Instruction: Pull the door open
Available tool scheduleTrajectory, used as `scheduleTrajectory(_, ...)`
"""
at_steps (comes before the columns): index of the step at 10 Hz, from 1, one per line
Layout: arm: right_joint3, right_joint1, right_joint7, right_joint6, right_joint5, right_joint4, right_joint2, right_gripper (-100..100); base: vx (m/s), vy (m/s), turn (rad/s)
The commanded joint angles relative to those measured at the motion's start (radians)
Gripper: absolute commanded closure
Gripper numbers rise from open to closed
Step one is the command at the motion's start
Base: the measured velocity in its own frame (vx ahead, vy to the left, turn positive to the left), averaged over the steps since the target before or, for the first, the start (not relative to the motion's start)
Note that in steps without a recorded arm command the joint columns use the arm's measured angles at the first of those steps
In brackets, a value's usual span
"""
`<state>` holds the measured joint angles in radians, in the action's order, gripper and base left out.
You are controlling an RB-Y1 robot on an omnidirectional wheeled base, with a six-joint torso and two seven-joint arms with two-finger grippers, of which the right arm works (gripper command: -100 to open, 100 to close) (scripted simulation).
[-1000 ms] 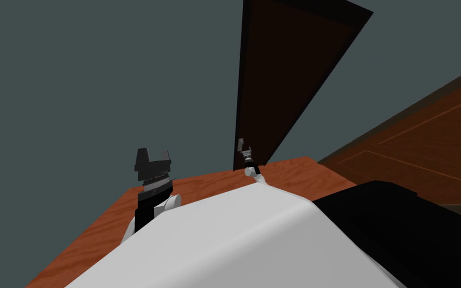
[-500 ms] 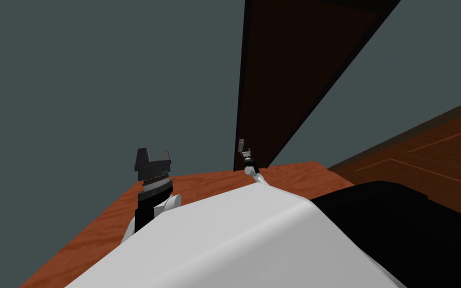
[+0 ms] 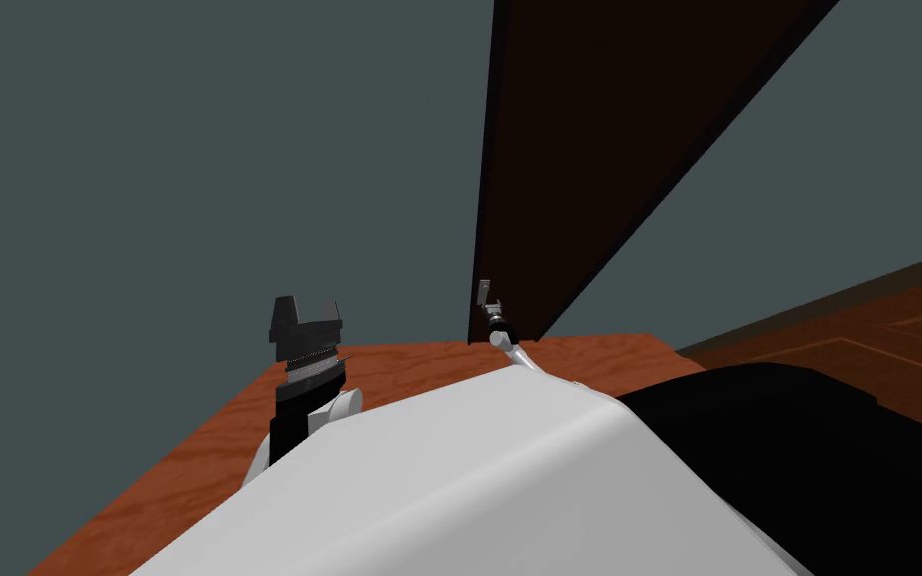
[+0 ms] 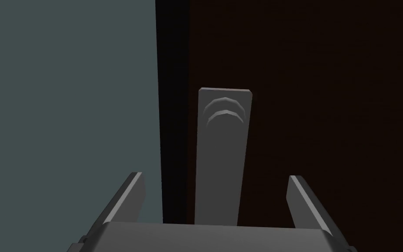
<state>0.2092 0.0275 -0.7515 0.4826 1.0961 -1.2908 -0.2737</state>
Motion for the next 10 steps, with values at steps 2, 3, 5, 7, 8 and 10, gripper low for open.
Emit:
scheduleTrajectory(2, 0.009, 0.022, -0.027, -0.002, 0.042, 0.044, -0.008, -100, -0.017, -0.088, 0.083)
scheduleTrajectory(3, 0.01, 0.017, -0.023, 0.001, 0.03, 0.037, -0.006, -100, -0.009, -0.035, 0.019)
scheduleTrajectory(5, -0.005, 0.01, -0.064, 0.013, 0.037, 0.057, -0.043, -100, 0.129, 0.011, 0.16)
scheduleTrajectory(7, -0.023, -0.001, -0.112, 0.027, 0.044, 0.079, -0.088, -100, 0.199, -0.004, 0.184)
scheduleTrajectory(8, -0.033, -0.007, -0.137, 0.034, 0.048, 0.09, -0.111, -100, 0.194, -0.003, 0.222)
scheduleTrajectory(10, -0.045, -0.014, -0.169, 0.044, 0.053, 0.105, -0.141, -100, 0.153, 0.001, 0.145)
